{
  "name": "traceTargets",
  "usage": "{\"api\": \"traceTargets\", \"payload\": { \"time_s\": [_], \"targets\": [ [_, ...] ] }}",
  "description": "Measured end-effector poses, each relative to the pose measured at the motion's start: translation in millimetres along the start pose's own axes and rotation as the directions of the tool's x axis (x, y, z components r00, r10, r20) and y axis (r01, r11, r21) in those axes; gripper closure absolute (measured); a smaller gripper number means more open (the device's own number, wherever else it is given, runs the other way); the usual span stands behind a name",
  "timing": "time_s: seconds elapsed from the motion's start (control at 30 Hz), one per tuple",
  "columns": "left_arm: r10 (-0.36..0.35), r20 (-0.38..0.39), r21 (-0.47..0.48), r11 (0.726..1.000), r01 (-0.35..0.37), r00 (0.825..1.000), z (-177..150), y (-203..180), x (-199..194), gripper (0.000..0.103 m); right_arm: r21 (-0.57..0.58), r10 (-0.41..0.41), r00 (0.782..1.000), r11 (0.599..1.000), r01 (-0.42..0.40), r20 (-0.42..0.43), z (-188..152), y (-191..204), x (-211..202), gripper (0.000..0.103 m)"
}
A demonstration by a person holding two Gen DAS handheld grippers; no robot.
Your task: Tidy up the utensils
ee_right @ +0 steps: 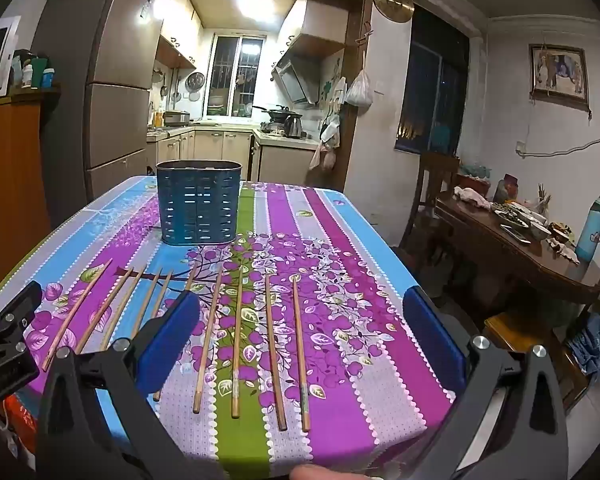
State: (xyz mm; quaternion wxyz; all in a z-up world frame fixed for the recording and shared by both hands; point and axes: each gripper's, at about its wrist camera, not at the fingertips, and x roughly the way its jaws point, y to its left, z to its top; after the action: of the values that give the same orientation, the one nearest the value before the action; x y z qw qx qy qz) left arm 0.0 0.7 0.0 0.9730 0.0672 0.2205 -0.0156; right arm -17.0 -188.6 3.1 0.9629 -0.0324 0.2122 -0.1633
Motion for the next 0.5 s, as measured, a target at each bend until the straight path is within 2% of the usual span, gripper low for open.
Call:
{"api": "traceTargets", "payload": {
  "time_s": [0.23, 0.5],
  "targets": [
    [0.009, -0.007, -0.007, 1.0, -0.009, 1.0, 1.6, 9.9, 4.5, 0.005, 0.002, -0.003, 1.0, 1.0, 0.003, 0.005, -0.2, -1.0, -0.8, 0.005],
    [0.004, -0.008, -0.006, 1.0, -0.004, 1.0, -5.8, 4.2, 2.4, 0.005, -0.014, -0.001, 1.0, 1.0, 0.001, -0.008, -1.6, -1.5, -5.6, 0.005]
  ]
}}
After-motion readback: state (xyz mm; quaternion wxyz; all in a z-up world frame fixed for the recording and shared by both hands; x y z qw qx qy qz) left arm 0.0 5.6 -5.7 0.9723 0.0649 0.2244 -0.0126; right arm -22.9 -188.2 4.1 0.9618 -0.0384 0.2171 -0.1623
